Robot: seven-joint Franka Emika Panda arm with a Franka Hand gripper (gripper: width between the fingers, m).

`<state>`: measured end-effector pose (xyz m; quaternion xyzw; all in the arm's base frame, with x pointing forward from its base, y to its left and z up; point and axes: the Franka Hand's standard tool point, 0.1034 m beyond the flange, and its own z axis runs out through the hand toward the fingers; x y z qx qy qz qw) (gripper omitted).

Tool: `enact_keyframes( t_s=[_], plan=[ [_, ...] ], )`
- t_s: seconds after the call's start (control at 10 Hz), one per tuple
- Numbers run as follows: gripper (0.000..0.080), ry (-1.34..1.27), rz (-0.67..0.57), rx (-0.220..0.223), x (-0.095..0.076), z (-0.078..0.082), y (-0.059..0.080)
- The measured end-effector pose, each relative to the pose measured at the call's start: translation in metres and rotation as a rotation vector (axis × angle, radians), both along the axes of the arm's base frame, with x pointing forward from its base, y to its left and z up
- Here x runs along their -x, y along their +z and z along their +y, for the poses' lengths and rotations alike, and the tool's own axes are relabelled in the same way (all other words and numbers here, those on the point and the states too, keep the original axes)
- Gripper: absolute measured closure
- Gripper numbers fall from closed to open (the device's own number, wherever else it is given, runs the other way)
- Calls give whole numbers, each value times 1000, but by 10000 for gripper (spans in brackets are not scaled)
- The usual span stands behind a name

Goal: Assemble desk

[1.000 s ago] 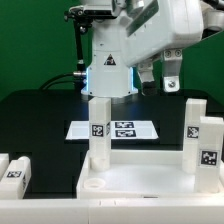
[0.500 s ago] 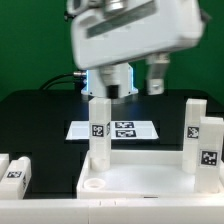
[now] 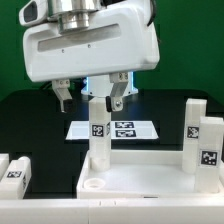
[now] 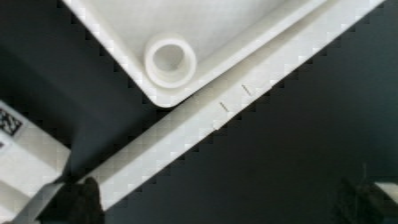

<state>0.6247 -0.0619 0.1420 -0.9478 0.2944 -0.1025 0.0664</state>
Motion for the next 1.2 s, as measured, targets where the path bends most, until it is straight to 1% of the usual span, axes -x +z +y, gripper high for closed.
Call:
enact_keyframes(
  t_s=[0.1, 0.2, 0.3, 0.4, 0.5, 0.6, 0.8, 1.0, 1.1, 1.2],
  plan=[
    [150, 42, -2, 11, 0, -1, 0],
    [150, 144, 0, 33, 2, -5, -3],
    [150, 196, 45, 19, 10, -19, -13],
    [150, 211, 88, -12, 11, -28, -19],
    [150, 277, 99, -9, 11, -35, -24],
    [150, 315, 101, 0, 13, -38, -27],
    [150, 448, 99, 39, 13, -41, -26],
    [150, 549, 106, 64, 15, -46, -28],
    [150, 596, 126, 69, 17, -58, -36],
    [150, 582, 134, 72, 16, -71, -44]
  ],
)
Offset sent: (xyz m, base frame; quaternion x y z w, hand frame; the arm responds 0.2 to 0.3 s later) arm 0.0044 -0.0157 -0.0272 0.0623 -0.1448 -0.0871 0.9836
